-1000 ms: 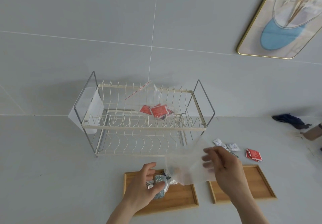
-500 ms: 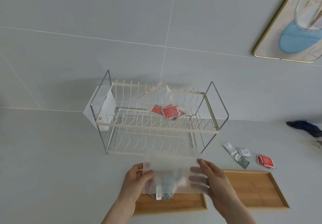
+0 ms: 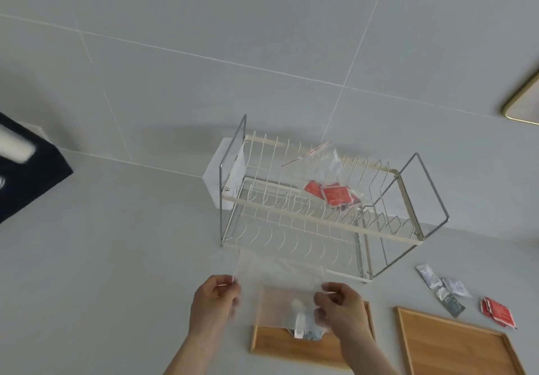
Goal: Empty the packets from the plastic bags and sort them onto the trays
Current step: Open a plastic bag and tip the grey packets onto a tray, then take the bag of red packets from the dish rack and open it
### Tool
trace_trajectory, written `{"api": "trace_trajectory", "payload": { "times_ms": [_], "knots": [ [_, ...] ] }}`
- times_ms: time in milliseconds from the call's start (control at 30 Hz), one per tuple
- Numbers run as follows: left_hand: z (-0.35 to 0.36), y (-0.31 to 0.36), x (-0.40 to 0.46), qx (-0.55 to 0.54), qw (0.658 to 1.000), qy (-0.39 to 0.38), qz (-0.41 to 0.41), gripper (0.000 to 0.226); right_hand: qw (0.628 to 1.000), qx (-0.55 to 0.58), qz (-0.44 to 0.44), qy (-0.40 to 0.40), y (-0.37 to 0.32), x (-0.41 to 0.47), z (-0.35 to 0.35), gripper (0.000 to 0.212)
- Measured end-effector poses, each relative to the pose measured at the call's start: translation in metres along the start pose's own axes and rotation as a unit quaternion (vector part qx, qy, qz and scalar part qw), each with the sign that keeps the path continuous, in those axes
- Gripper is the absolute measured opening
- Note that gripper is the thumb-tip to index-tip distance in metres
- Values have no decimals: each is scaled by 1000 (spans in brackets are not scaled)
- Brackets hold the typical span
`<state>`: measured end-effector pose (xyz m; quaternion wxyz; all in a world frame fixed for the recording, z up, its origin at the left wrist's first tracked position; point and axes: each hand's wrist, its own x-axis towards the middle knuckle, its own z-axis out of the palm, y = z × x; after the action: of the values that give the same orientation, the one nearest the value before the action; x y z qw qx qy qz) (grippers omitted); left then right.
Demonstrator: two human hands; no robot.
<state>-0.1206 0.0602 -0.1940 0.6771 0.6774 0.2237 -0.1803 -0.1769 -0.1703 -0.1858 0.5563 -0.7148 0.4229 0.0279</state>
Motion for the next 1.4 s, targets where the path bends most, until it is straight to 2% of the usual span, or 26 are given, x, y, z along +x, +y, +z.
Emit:
{"api": "trace_trajectory", "payload": {
  "times_ms": [133,267,433,533,667,800,933,1067,1233,1333,1400],
  "knots": [
    [-27,-10,3,5,999,45,-5,3,1000,-29,-6,3,-6,-7,35,26],
    [-55,-24,7,52,992,117,-22,17,994,-99,-36,-1,-5,-11,66,25],
    [-87,-30,6,140,965,223,-2,14,984,-161,-59,-50,-11,-21,107,21],
    [-106,-33,7,182,952,245,5,17,974,-187,-97,-88,-16,-25,127,25],
    [-125,-34,4,202,943,265,12,36,948,-231,-141,-166,-29,-29,151,39],
    [-136,-41,4,206,941,266,43,41,916,-282,-171,-229,-37,-36,170,60],
    [-136,-50,2,226,950,207,58,52,880,-337,-200,-267,-38,-44,173,71],
    [-133,-63,-1,290,941,164,56,56,869,-364,-204,-267,-29,-45,168,69],
    [-122,-67,-1,326,928,170,60,51,859,-401,-209,-239,-23,-39,150,63],
    [-111,-58,-1,367,908,183,84,48,855,-418,-204,-229,-26,-39,133,58],
    [-102,-48,0,366,908,178,102,43,853,-426,-193,-231,-30,-39,118,55]
  ]
}}
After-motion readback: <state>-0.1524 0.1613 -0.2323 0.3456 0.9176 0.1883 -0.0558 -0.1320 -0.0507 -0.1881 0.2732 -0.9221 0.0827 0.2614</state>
